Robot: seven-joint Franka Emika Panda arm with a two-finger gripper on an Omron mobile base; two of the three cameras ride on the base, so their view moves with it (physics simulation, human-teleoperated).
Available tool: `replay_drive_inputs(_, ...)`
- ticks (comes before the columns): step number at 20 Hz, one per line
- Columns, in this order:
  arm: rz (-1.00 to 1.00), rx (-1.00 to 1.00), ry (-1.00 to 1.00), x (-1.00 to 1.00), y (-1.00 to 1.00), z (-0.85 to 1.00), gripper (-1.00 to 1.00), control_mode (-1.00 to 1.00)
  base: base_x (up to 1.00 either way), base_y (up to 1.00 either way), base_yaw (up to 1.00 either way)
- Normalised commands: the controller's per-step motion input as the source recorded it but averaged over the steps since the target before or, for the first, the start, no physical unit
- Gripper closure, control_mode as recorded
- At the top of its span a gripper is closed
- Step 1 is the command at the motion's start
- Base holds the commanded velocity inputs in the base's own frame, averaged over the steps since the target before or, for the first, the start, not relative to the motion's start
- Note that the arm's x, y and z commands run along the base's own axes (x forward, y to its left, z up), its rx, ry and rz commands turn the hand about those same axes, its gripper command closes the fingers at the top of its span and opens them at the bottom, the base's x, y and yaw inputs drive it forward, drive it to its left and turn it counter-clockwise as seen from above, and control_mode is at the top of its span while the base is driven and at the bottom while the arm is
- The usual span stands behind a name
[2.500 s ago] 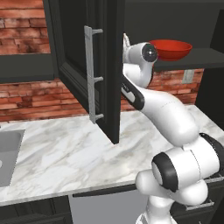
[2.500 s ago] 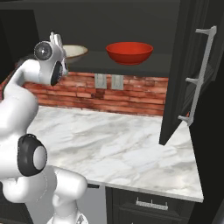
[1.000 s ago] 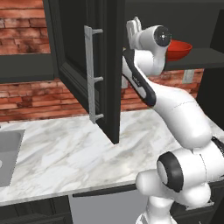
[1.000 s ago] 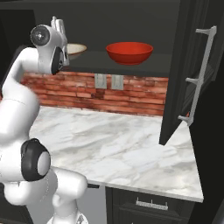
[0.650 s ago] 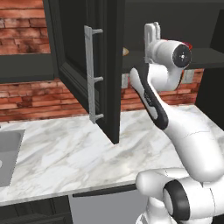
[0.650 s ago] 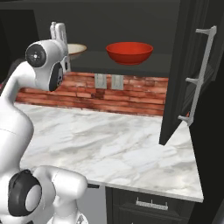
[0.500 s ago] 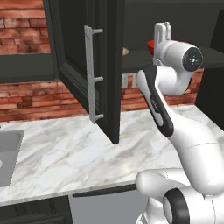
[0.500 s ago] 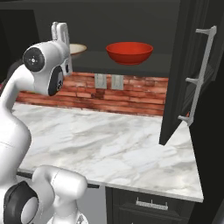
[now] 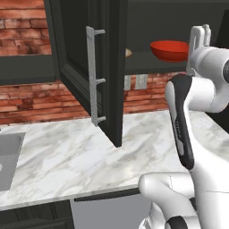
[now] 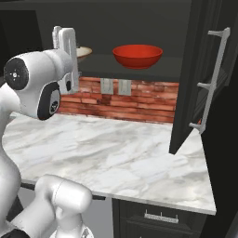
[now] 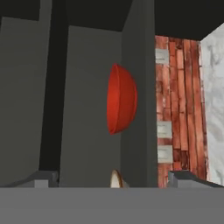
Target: Open the cabinet. Pick the bowls from the counter and place them in the cabinet. Then close the cabinet.
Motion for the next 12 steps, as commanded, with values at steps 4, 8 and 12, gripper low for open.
replay_drive_inputs(4, -0.02, 0.0, 0.0, -1.0, -0.49, 0.0, -1.0, -1.0, 0.0, 0.0, 0.0)
replay_drive_inputs(8, 0.0, 0.0, 0.0, -0.99, -0.23, 0.0, -1.0, -1.0, 0.0, 0.0, 0.0)
replay_drive_inputs(12, 0.0, 0.0, 0.0, -0.98, -0.11, 0.0, -1.0, -1.0, 0.0, 0.0, 0.0)
